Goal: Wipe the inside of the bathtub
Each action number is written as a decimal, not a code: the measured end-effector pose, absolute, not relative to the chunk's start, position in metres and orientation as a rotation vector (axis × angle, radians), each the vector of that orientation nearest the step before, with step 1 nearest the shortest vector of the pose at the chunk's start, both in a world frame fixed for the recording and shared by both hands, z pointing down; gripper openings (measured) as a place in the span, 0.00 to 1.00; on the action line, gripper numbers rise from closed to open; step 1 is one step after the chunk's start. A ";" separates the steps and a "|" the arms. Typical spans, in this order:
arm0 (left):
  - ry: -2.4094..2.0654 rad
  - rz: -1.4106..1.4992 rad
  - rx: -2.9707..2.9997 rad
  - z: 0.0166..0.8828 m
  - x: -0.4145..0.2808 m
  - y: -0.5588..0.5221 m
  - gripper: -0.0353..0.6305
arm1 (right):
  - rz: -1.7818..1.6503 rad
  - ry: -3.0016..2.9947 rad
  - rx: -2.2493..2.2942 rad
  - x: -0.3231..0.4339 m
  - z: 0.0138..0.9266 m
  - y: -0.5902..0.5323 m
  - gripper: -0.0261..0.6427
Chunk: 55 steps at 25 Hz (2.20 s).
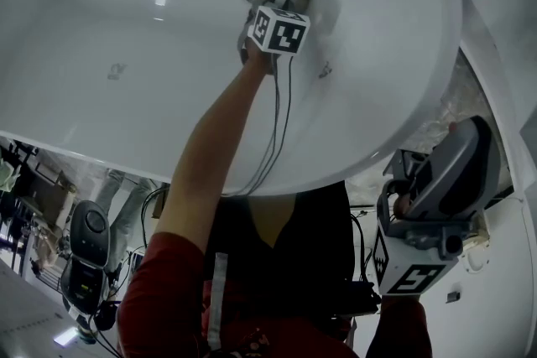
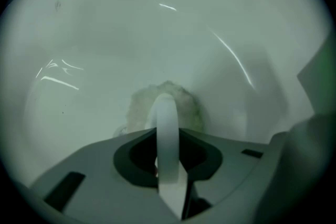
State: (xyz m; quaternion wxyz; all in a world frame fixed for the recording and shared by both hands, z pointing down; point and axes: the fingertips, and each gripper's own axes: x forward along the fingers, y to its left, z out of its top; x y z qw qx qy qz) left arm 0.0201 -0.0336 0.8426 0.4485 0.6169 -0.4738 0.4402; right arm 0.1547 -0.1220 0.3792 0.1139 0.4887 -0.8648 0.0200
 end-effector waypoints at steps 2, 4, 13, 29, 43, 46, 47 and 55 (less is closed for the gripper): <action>-1.163 1.025 1.515 0.830 0.022 -0.032 0.19 | 0.039 -2.541 1.435 0.155 0.373 -0.121 0.06; -1.150 0.965 1.528 0.807 0.026 -0.030 0.19 | 0.037 -2.551 1.455 0.155 0.363 -0.118 0.06; -1.051 0.806 1.784 0.644 0.063 -0.026 0.19 | -0.024 -2.540 1.540 0.152 0.290 -0.107 0.06; -0.806 0.829 1.998 0.511 0.132 0.054 0.19 | -0.073 -2.446 1.684 0.176 0.230 -0.069 0.06; -0.825 0.922 1.977 0.564 0.128 0.046 0.19 | -0.027 -2.475 1.646 0.176 0.264 -0.072 0.06; -0.848 0.962 1.952 0.592 0.118 0.044 0.19 | -0.010 -2.494 1.611 0.170 0.278 -0.075 0.06; -0.855 0.970 1.942 0.602 0.114 0.043 0.19 | -0.006 -2.501 1.599 0.168 0.283 -0.076 0.06; -0.952 1.067 1.884 0.690 0.084 0.034 0.19 | 0.003 -2.575 1.477 0.148 0.323 -0.080 0.06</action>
